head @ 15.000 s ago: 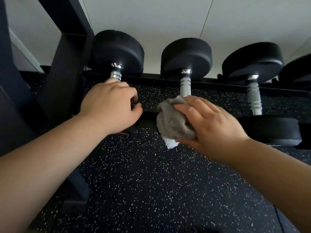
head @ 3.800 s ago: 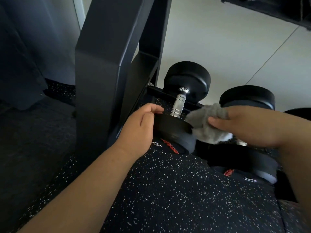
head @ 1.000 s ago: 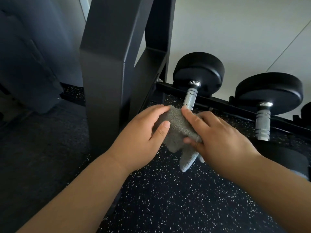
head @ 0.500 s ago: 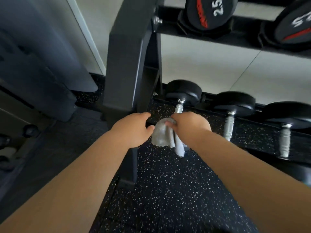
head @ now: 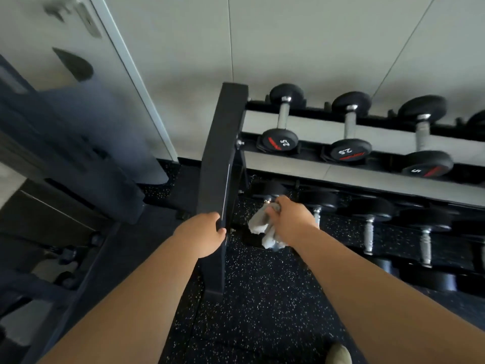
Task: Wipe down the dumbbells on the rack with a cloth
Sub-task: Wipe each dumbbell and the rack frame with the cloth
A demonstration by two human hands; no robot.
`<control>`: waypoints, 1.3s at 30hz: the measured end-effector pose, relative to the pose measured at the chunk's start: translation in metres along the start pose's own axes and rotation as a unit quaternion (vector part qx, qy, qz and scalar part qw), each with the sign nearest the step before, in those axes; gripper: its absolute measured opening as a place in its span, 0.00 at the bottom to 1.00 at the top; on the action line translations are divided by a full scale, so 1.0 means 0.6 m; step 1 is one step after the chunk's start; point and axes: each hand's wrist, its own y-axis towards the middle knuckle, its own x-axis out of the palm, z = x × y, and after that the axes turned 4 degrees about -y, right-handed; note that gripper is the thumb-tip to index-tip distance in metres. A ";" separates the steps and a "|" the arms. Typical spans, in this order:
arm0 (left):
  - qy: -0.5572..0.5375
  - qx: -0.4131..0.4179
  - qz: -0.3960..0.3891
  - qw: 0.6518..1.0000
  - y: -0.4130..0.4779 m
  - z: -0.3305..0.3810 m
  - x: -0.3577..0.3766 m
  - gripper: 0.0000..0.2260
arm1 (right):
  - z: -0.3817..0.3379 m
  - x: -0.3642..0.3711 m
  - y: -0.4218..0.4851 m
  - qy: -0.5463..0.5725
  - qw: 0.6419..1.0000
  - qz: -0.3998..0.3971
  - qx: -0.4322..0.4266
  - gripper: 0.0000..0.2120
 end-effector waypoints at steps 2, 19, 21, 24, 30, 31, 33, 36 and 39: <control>-0.014 0.010 0.002 1.000 -0.044 0.013 -0.035 0.26 | 0.000 -0.038 -0.042 0.052 0.999 0.009 0.015 0.10; 0.012 0.130 -0.035 0.991 -0.196 0.170 -0.153 0.24 | 0.042 -0.227 -0.267 0.109 0.993 -0.038 -0.008 0.04; 0.016 0.139 -0.036 0.989 -0.200 0.201 -0.149 0.23 | 0.069 -0.241 -0.281 0.115 0.992 -0.041 -0.008 0.05; 0.016 0.149 -0.033 0.988 -0.201 0.254 -0.144 0.23 | 0.120 -0.263 -0.292 0.116 0.993 -0.033 -0.005 0.07; 0.027 0.167 -0.041 0.985 -0.198 0.388 -0.131 0.23 | 0.230 -0.332 -0.307 0.104 0.995 0.003 0.008 0.12; 0.029 0.172 -0.040 0.984 -0.196 0.414 -0.129 0.23 | 0.250 -0.344 -0.308 0.105 0.994 0.011 0.011 0.13; 0.041 0.185 -0.036 0.981 -0.192 0.469 -0.127 0.23 | 0.294 -0.368 -0.309 0.103 0.994 0.020 0.017 0.13; 0.068 0.206 -0.032 0.976 -0.182 0.548 -0.126 0.22 | 0.361 -0.404 -0.307 0.089 0.995 0.034 0.026 0.13; 0.074 0.215 -0.027 0.973 -0.170 0.626 -0.132 0.22 | 0.432 -0.440 -0.309 0.081 0.995 0.048 0.038 0.13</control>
